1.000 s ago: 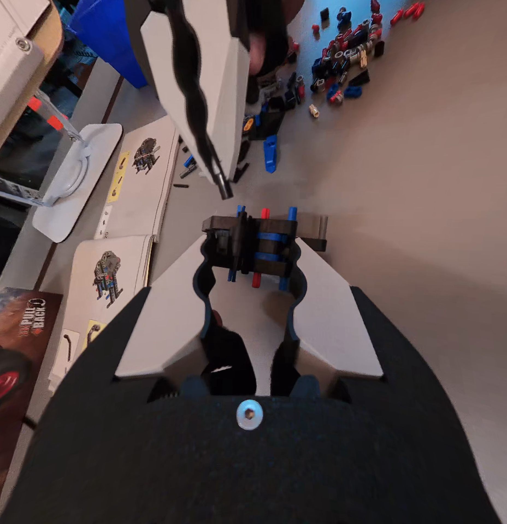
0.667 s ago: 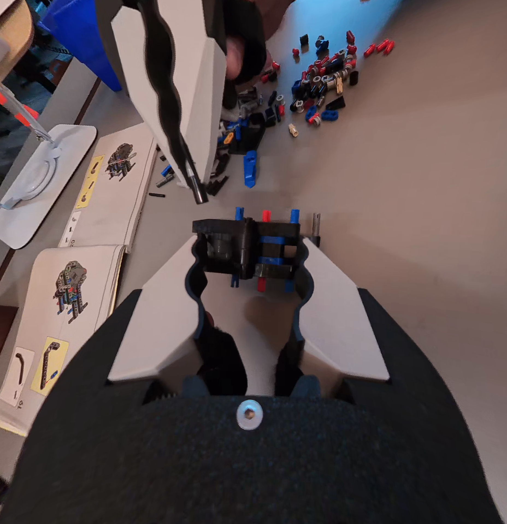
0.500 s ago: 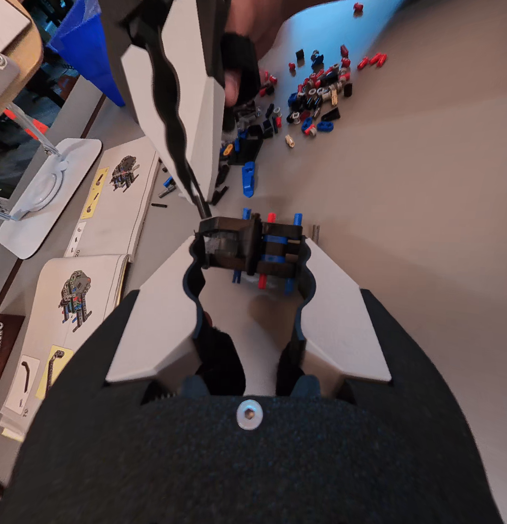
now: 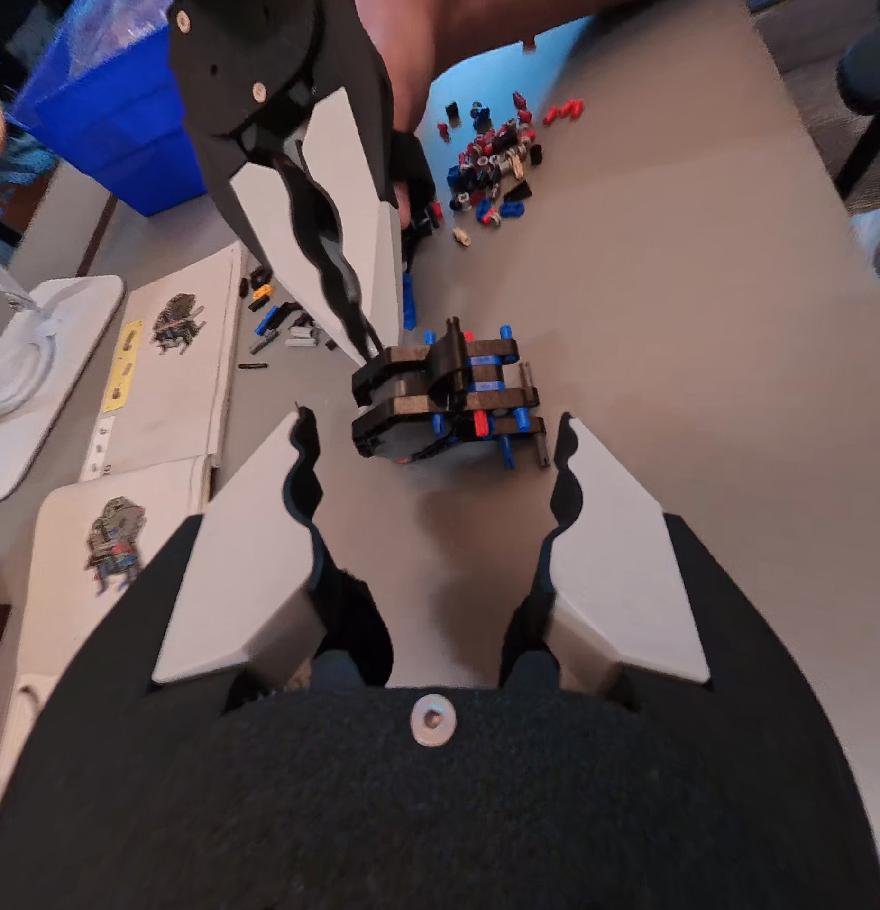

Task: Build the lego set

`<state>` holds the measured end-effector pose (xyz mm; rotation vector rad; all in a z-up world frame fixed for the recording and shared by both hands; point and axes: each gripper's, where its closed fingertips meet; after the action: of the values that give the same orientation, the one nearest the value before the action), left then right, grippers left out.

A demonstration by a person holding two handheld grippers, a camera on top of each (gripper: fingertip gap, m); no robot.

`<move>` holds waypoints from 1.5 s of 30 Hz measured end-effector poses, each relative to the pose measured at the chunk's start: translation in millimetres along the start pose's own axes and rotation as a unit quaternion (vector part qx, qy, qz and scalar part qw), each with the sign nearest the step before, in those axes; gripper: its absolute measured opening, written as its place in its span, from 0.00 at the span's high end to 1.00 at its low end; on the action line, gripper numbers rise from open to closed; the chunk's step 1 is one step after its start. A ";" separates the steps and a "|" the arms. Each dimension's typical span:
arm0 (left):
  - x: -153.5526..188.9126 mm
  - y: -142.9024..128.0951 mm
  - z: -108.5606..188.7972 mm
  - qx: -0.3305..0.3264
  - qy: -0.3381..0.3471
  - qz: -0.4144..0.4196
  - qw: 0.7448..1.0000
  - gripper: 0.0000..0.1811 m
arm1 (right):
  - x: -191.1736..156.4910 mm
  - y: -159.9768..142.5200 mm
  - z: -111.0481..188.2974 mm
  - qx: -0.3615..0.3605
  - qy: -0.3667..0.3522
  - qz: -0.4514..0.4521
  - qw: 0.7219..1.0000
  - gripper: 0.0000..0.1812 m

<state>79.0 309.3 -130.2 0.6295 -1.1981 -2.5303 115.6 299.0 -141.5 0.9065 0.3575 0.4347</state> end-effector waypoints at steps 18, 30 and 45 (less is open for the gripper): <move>-45.9 -19.3 -26.0 -0.012 0.122 0.094 0.988 0.61 | 16.3 -6.7 -8.2 0.001 -0.026 -0.061 0.998 0.96; -51.0 -18.4 -17.3 -0.010 0.158 0.018 0.987 0.65 | 16.4 -4.0 -10.6 -0.014 -0.048 -0.043 0.998 0.96; -56.5 37.8 38.1 0.283 -0.062 0.295 0.911 0.65 | -13.4 83.1 32.8 0.215 -0.019 0.009 0.976 0.96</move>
<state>111.6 334.7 -64.1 0.1611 -1.8546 -1.7352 102.3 315.1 -53.6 1.3388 0.4162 0.3600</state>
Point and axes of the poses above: each gripper's, where its closed fingertips meet, z back along the fingers, y out of its top, x = y × z across the jaws, and after that the axes turned 4 degrees about z, right-handed
